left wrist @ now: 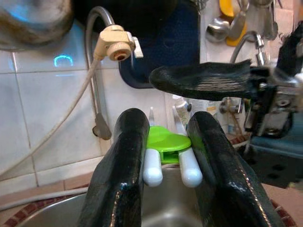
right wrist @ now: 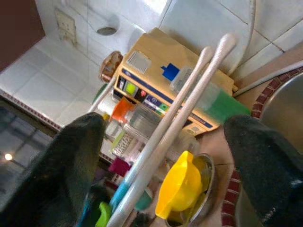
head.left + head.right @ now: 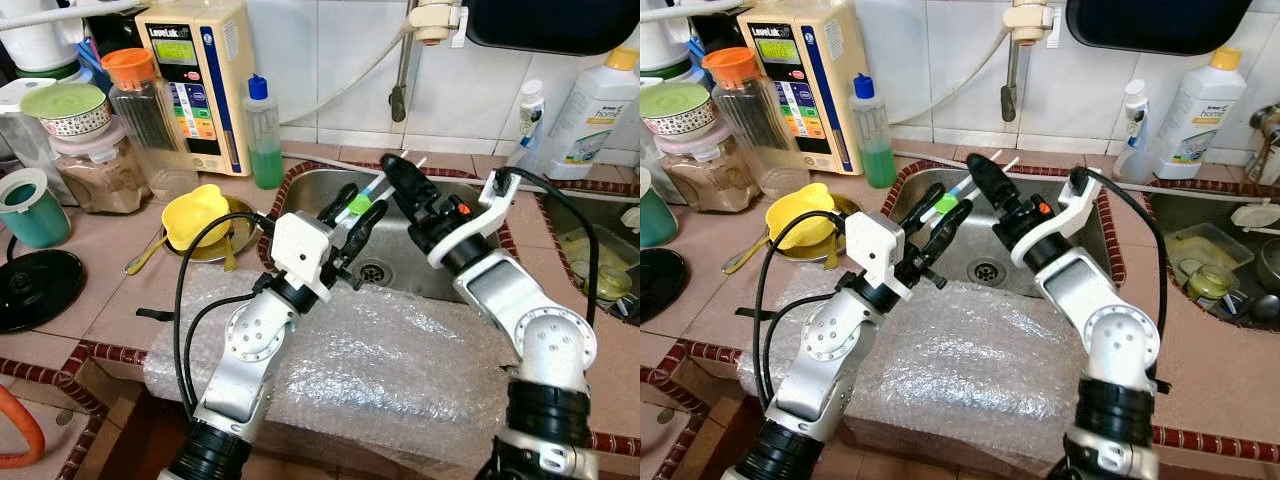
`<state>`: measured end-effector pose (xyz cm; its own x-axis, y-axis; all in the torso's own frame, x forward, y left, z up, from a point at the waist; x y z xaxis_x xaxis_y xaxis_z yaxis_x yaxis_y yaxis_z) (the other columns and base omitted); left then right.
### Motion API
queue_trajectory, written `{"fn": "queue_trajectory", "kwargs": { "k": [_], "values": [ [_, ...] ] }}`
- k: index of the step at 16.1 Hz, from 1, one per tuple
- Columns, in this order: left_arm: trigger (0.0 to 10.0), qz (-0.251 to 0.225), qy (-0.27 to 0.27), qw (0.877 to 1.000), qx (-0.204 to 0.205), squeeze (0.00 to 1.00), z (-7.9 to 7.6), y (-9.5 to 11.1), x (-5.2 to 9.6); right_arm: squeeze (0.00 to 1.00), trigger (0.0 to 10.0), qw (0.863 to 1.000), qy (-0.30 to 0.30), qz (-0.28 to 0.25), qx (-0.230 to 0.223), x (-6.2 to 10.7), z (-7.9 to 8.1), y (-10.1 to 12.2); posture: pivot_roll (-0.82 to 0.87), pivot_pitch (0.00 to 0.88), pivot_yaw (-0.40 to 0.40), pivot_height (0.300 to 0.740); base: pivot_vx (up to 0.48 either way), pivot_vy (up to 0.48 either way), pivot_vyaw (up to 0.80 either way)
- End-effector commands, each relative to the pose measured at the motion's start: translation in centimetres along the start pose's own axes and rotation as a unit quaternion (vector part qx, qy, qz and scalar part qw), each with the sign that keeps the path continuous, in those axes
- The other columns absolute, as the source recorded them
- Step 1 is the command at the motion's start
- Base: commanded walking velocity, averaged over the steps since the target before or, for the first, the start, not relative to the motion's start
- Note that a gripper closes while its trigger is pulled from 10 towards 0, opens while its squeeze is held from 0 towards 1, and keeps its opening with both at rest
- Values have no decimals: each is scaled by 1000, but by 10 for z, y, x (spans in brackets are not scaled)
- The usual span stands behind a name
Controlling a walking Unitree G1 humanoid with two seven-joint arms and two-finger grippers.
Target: Kitchen organization
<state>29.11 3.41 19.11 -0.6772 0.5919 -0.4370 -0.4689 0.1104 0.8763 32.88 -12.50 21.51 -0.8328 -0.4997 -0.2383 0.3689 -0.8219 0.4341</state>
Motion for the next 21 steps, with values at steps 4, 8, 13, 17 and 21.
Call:
{"fn": "queue_trajectory", "kwargs": {
  "k": [4, 8, 13, 17, 21],
  "values": [
    [0, -13, -1, 1000, 1, 0, 2, 8, -4, 0, 3608, 1000, 0, -9, -14, -5, 0, 2, -64, 0, 51, 740, 0, 0, 0],
    [0, -7, -4, 1000, 0, 0, 2, 7, -3, 0, 0, 999, -10, -12, -36, -13, -10, -3, -68, 0, 58, 740, 0, 0, 0],
    [0, 5, 9, 1000, 8, 0, 5, 3, 2, 0, 0, 999, -8, -4, -45, -16, -12, -10, -72, 0, 60, 740, 0, 0, 0],
    [0, 6, 5, 1000, 11, 0, 2, 2, 0, 0, 0, 999, -16, -15, -40, -14, -14, -4, -91, 0, 63, 740, 0, 0, 0],
    [10000, 13, 1, 1000, 7, 0, 1, -2, -1, 0, 0, 998, -38, -37, -26, -14, -16, 6, -98, 0, 63, 740, 0, 0, 0]
  ]
}}
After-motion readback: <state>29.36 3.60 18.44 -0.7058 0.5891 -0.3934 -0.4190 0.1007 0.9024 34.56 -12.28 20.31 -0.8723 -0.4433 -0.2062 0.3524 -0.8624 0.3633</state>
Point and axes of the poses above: a point about 5 cm out from each wrist's last joint towards the gripper, its own x axis pointing back from the gripper into the wrist, its own y axis along the axis of the wrist's last joint, z = x × y, the point moved 1 cm from there along -x, pointing out of the wrist towards the gripper, and after that the axes turned 6 degrees about -x, right-handed, at the moved point
